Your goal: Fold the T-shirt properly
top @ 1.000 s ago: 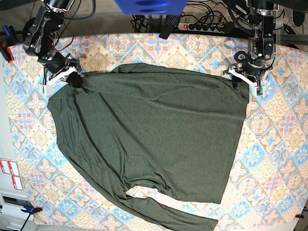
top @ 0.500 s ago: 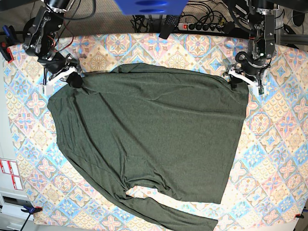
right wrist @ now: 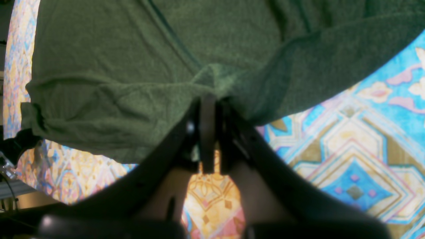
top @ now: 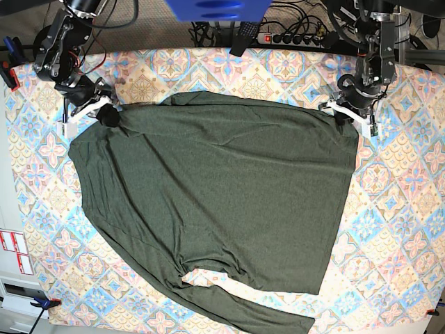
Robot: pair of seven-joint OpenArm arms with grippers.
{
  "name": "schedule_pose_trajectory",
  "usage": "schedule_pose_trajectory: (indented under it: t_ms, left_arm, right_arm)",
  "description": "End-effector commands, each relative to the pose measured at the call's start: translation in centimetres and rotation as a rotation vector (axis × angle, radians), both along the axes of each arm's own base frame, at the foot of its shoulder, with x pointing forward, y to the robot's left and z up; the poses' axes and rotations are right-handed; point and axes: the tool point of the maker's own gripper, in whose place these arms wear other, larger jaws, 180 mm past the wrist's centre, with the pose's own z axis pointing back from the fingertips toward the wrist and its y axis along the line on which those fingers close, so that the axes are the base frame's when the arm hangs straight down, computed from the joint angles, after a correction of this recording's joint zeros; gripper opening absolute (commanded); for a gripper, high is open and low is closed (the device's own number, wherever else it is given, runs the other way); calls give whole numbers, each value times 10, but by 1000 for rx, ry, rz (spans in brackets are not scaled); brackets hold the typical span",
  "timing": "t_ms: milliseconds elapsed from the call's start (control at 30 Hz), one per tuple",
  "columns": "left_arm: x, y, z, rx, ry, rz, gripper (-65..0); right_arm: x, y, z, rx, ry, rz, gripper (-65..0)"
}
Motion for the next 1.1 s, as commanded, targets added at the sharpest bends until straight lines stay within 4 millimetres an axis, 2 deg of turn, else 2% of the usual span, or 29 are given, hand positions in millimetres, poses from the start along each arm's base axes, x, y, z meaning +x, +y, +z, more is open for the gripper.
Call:
schedule_pose_trajectory:
  t_ms: [0,167,300,467,600,633,767,833,1067]
  left_arm:
    - [-1,-8,1,-28,7,-21,-584]
    - [-2,-10,12,-20,-16,-39,-650]
    - [-10,-6,21,5,-26,-66,-650]
    - [-15,-2,22,22,-20,-77,-650]
    - [-8,17,30,45,-45,-28,-650]
    - [-1,21,34,51,-64,-20,-650]
    - [14,26,41,58,-92,-6,-650]
    - [20,26,45,60,-110,-2,-624]
    - [22,31,44,110,-99,-22,-428]
  right_arm:
    - [8,-4,11,-7,-46,-3,-647]
    - [8,-5,11,-7,-46,-4,-647]
    - [7,-5,11,-8,-45,-4,-647]
    - [-1,-6,7,-9,-28,-7,-647]
    - [-1,-4,6,-7,-26,-1,-647]
    - [-1,-4,6,-5,-26,-2,-647]
    - [-1,-1,6,0,-28,-3,-647]
    - [0,-1,7,-1,-29,-3,-647]
    - [-1,1,6,5,-27,-5,-647]
